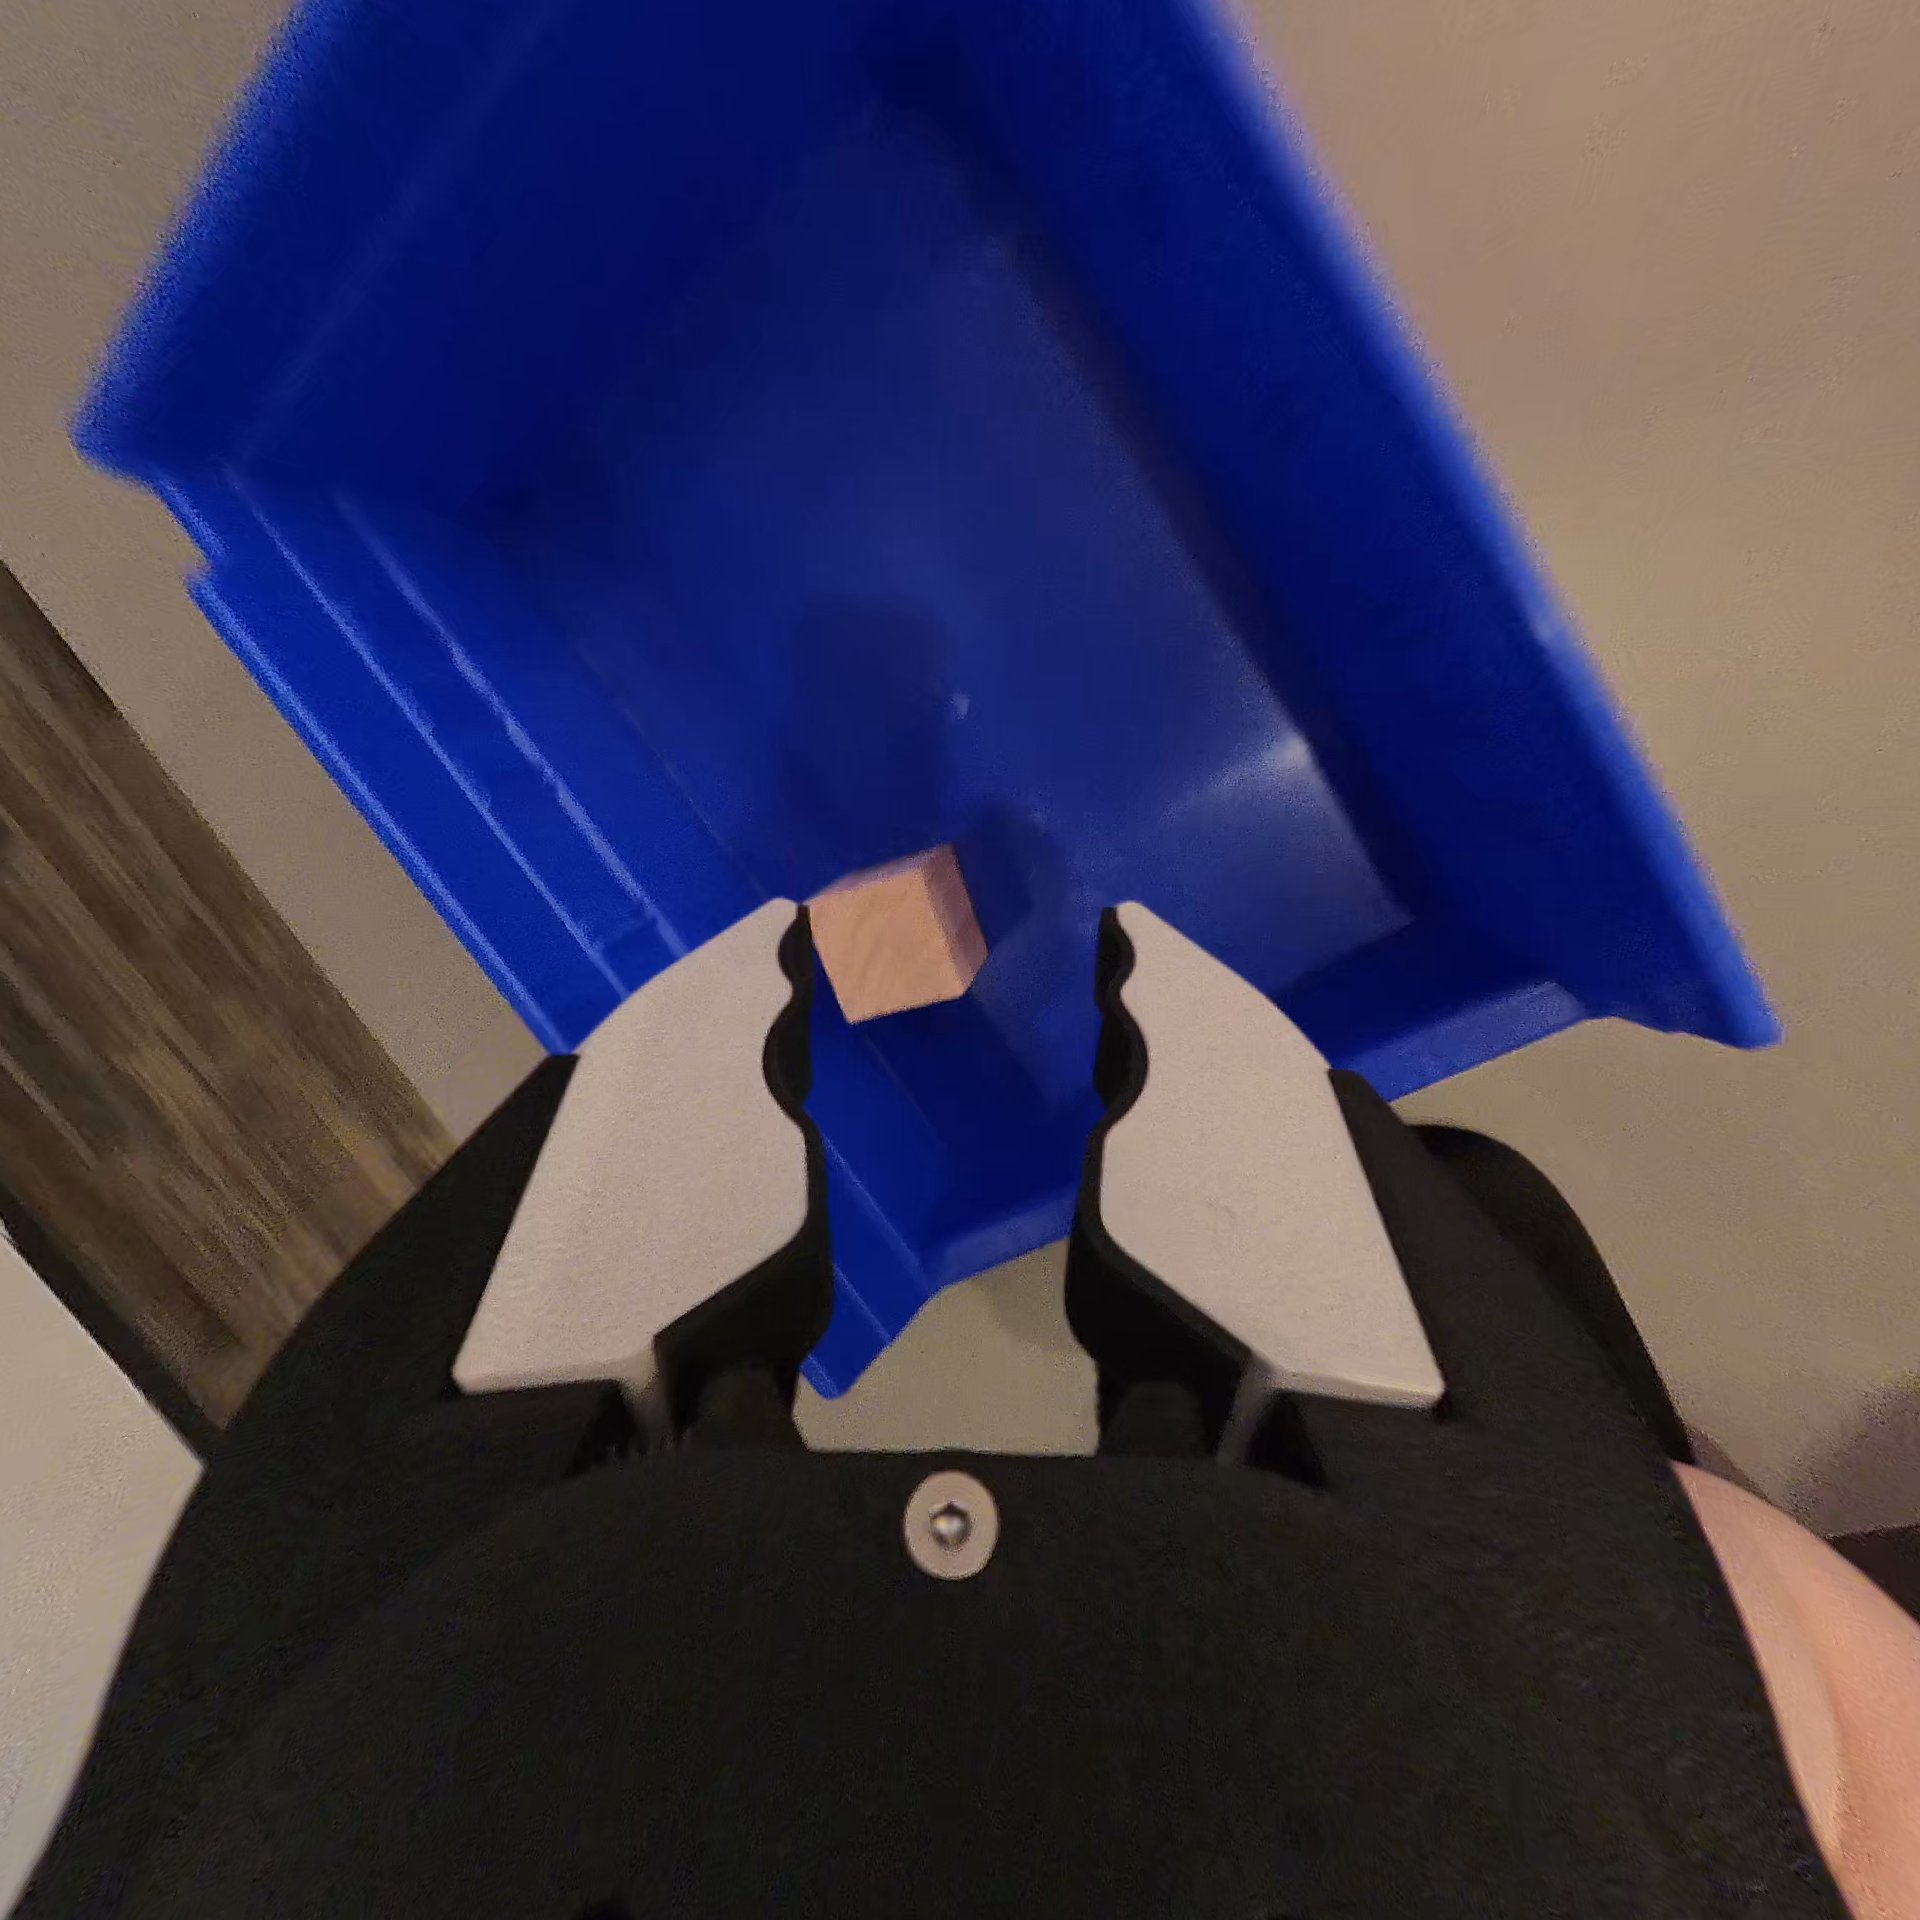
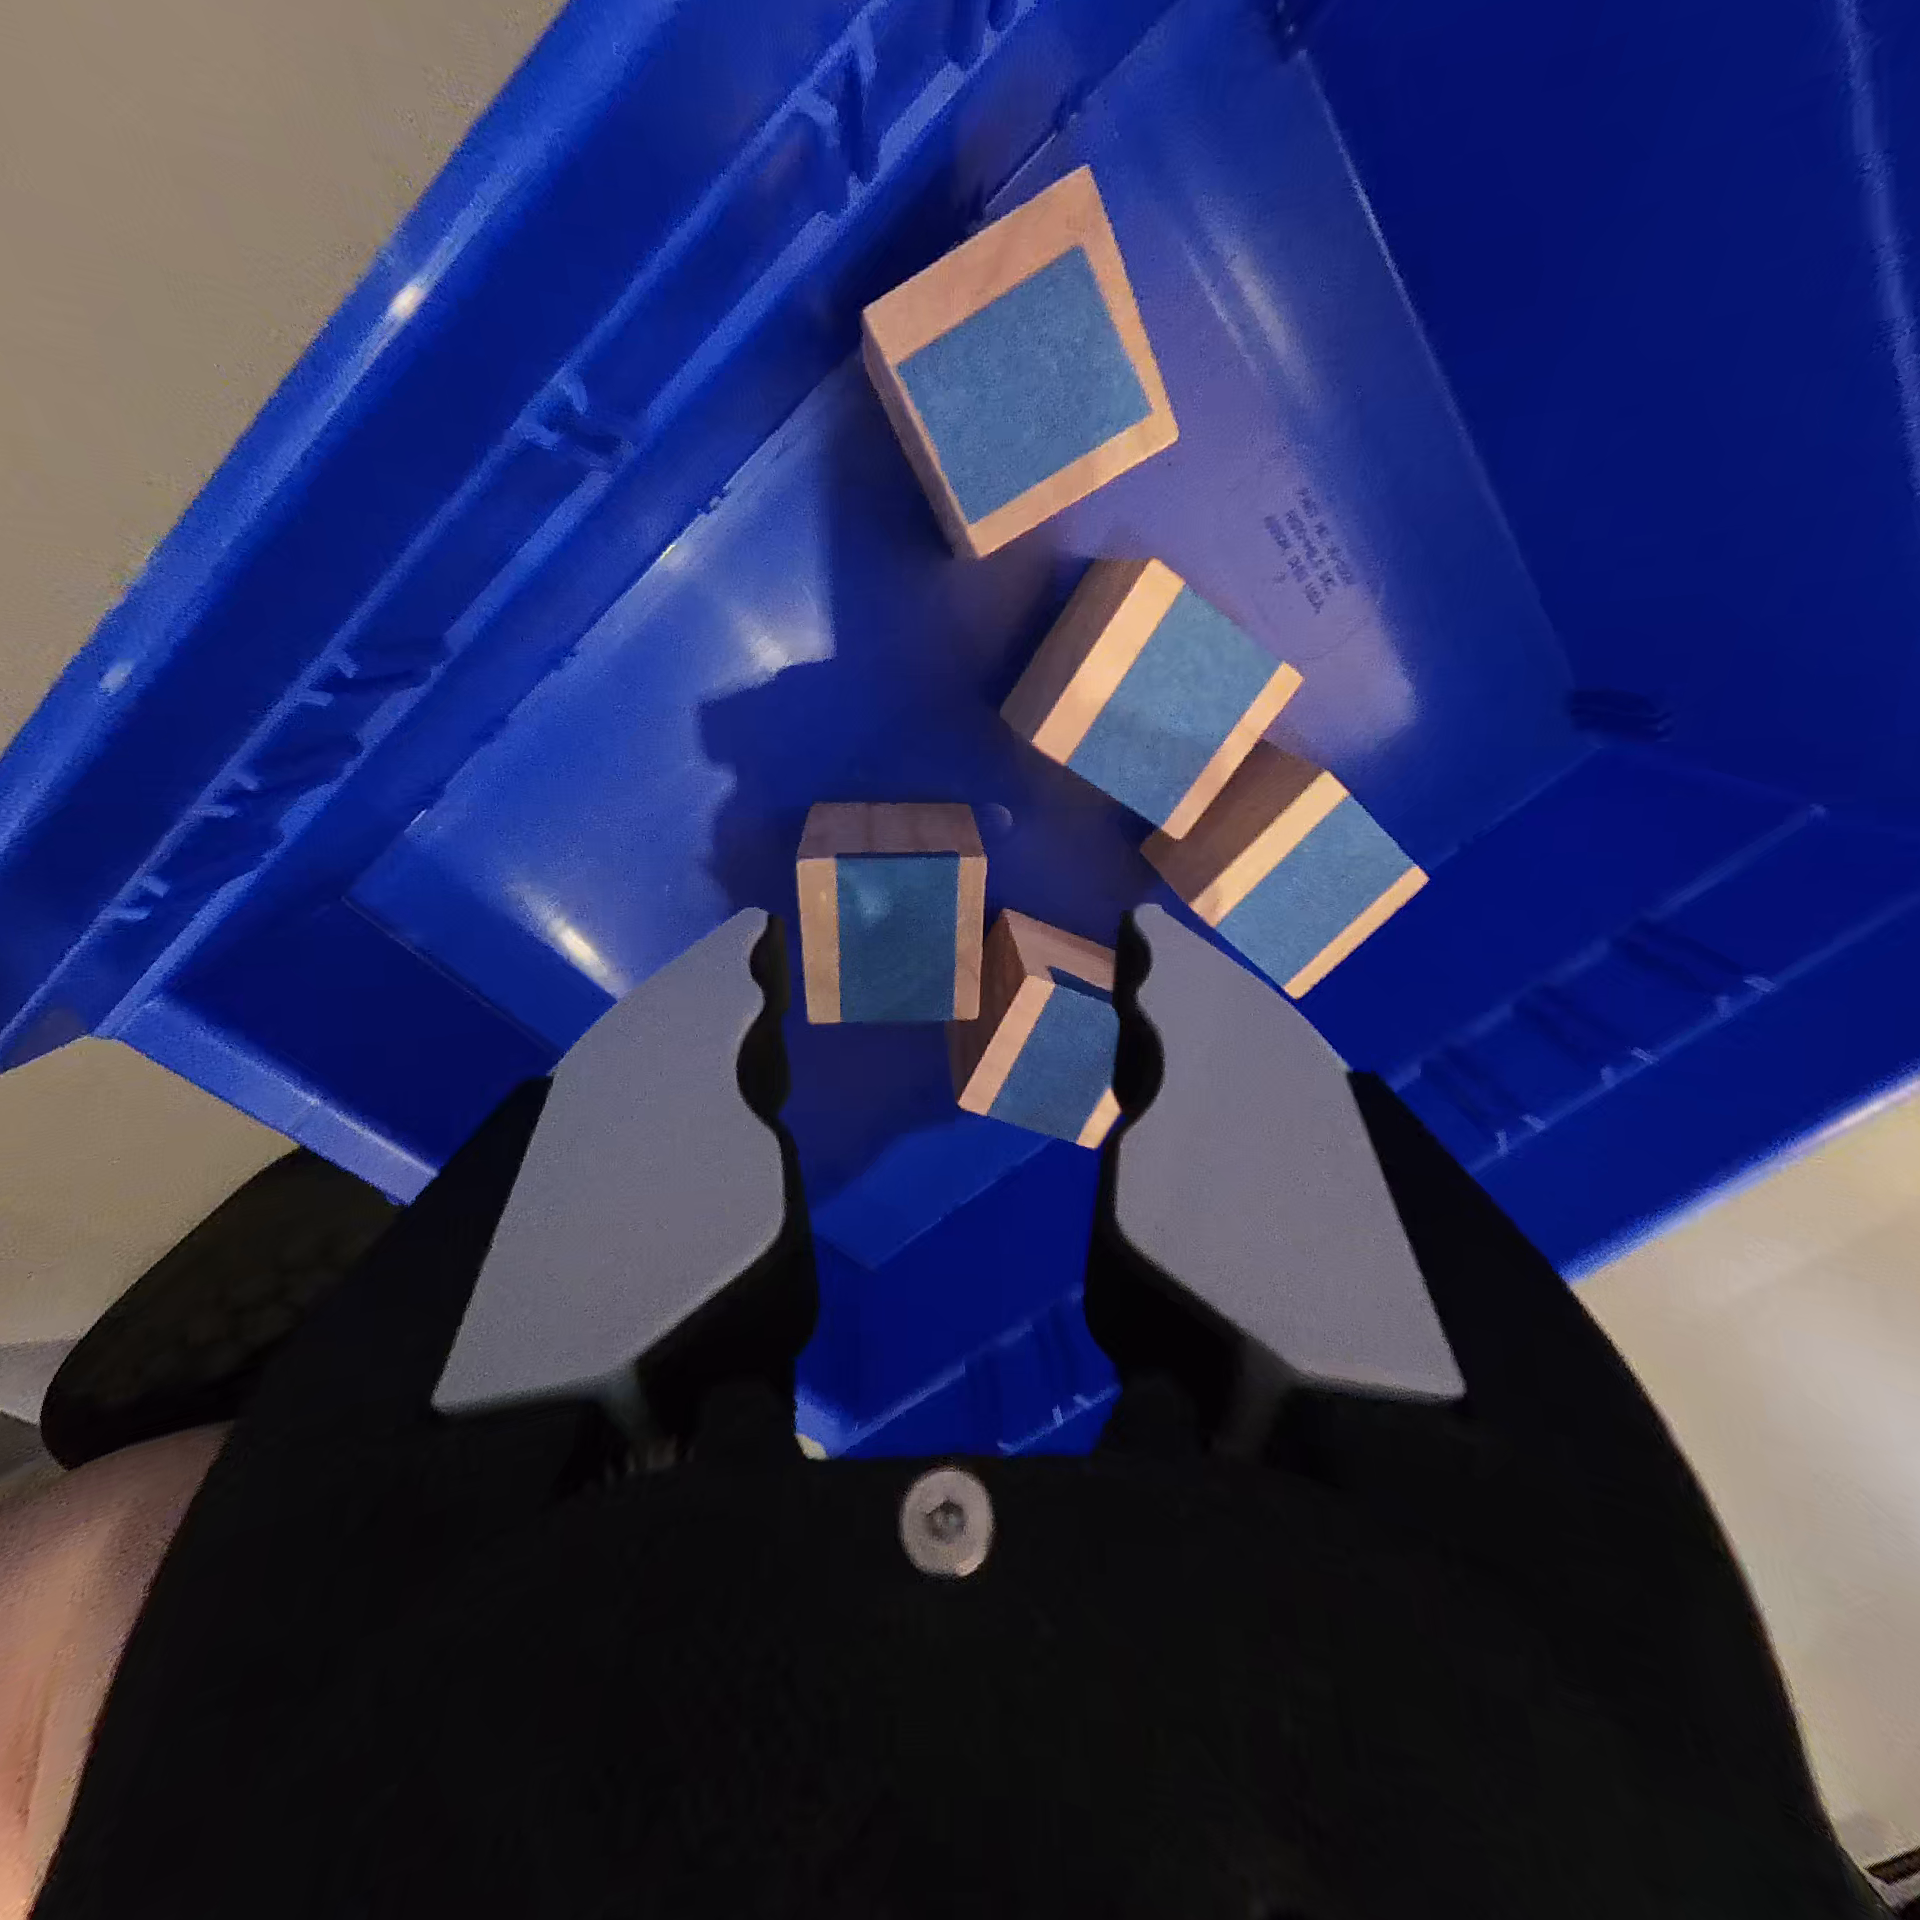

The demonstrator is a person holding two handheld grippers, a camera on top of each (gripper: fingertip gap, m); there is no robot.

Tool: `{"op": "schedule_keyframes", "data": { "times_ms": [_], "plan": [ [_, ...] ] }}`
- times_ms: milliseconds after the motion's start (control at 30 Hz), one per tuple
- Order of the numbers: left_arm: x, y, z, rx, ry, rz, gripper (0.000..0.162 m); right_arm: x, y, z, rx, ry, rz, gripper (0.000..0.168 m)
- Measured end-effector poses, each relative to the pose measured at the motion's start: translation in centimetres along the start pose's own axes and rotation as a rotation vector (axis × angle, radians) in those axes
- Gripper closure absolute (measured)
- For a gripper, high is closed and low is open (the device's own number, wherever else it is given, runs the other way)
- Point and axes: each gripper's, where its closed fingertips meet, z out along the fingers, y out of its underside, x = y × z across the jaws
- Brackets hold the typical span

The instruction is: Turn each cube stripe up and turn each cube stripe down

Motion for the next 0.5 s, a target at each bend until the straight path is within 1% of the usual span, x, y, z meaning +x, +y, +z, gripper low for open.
{"op": "schedule_keyframes", "data": {
  "times_ms": [33,100,133,167,267,300,367,400,467,500],
  "plan": [
    [-0.5,0.7,0.7,-0.043,0.006,-0.047,0.108,0.0,0.0,-0.2,0.005,0.006,-0.002,0.106],
    [-0.9,1.5,2.0,-0.086,0.057,-0.132,0.105,-0.1,0.0,-0.5,0.011,0.013,-0.007,0.106],
    [-1.1,1.8,2.6,-0.101,0.079,-0.168,0.101,-0.2,0.0,-0.6,0.01,0.012,-0.008,0.106],
    [-1.0,2.1,3.1,-0.114,0.107,-0.198,0.1,-0.3,0.1,-0.6,0.007,0.013,-0.012,0.106],
    [-1.1,3.3,4.5,-0.187,0.143,-0.243,0.095,-0.4,0.2,-0.7,-0.001,0.019,-0.019,0.106],
    [-0.8,3.8,4.8,-0.215,0.172,-0.266,0.097,-0.4,0.2,-0.7,0.0,0.019,-0.02,0.106],
    [-1.2,4.3,5.4,-0.249,0.159,-0.299,0.091,-0.5,0.2,-0.8,0.0,0.021,-0.024,0.106],
    [-1.3,4.4,5.6,-0.259,0.162,-0.317,0.094,-0.5,0.2,-0.8,-0.001,0.025,-0.026,0.106],
    [-1.6,4.4,5.9,-0.264,0.156,-0.341,0.092,-0.7,0.2,-0.9,0.001,0.025,-0.031,0.106],
    [-1.7,4.3,6.1,-0.262,0.152,-0.35,0.093,-0.8,0.1,-1.0,0.002,0.024,-0.036,0.106]
  ]
}}
